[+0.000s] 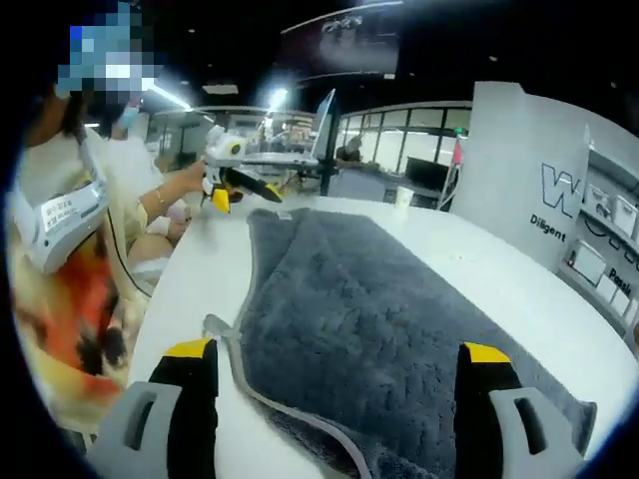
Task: Open the folded towel by lifting each exposed corner and separating the folded layers until the towel lies flat within the target outline without major curled edges
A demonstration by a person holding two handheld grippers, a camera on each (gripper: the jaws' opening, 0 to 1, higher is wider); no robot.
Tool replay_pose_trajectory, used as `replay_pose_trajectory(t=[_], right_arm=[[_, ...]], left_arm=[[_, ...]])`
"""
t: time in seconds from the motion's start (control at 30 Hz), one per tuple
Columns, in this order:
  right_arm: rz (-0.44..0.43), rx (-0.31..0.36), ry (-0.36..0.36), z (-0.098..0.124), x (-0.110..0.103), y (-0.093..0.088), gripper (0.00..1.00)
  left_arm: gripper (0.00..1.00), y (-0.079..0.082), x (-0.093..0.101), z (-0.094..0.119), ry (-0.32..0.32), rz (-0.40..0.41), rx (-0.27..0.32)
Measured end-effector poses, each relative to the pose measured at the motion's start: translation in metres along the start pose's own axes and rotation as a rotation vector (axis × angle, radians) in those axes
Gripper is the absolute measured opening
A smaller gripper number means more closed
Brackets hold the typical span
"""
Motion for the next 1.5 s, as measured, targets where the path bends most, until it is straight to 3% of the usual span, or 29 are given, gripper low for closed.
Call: replay_pose_trajectory(t=[0.2, 0.43, 0.6, 0.73, 0.97, 1.1, 1.27, 1.5], right_arm=[[-0.028, 0.015, -0.024, 0.006, 0.003, -0.004, 0.99], [-0.029, 0.015, -0.033, 0.009, 0.002, -0.005, 0.98], [-0.022, 0.012, -0.028, 0.009, 0.0, -0.005, 0.97], [-0.019, 0.005, -0.037, 0.009, 0.0, -0.004, 0.98], [-0.018, 0.005, -0.047, 0.011, 0.0, -0.004, 0.97], [-0.018, -0.002, -0.05, 0.013, 0.001, -0.006, 0.97], [-0.015, -0.013, -0.055, 0.014, 0.0, -0.008, 0.97], [-0.019, -0.012, -0.061, 0.016, 0.001, -0.008, 0.97]], left_arm=[[0.76, -0.002, 0.005, -0.006, 0.0, -0.03, -0.046], [0.54, -0.005, 0.011, -0.012, -0.023, -0.03, -0.062], [0.4, -0.01, 0.017, -0.019, -0.06, -0.054, -0.096], [0.28, -0.013, 0.016, -0.024, -0.053, -0.087, -0.128], [0.25, -0.019, 0.014, -0.032, -0.051, -0.114, -0.185], [0.19, -0.024, 0.015, -0.036, -0.056, -0.128, -0.218], [0.1, -0.024, 0.016, -0.035, -0.071, -0.132, -0.22], [0.06, -0.025, 0.019, -0.033, -0.083, -0.129, -0.23]])
Point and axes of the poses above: the point that each gripper's makers call its tool centre point, and the gripper's own axes: z roughly backward along the fingers, x roughly to its right, y roughly out of its top, the point moved 6 cm from there along z, roughly backward along the fingers, and after that the axes turned 2 degrees about y, right-handed, at the moved point
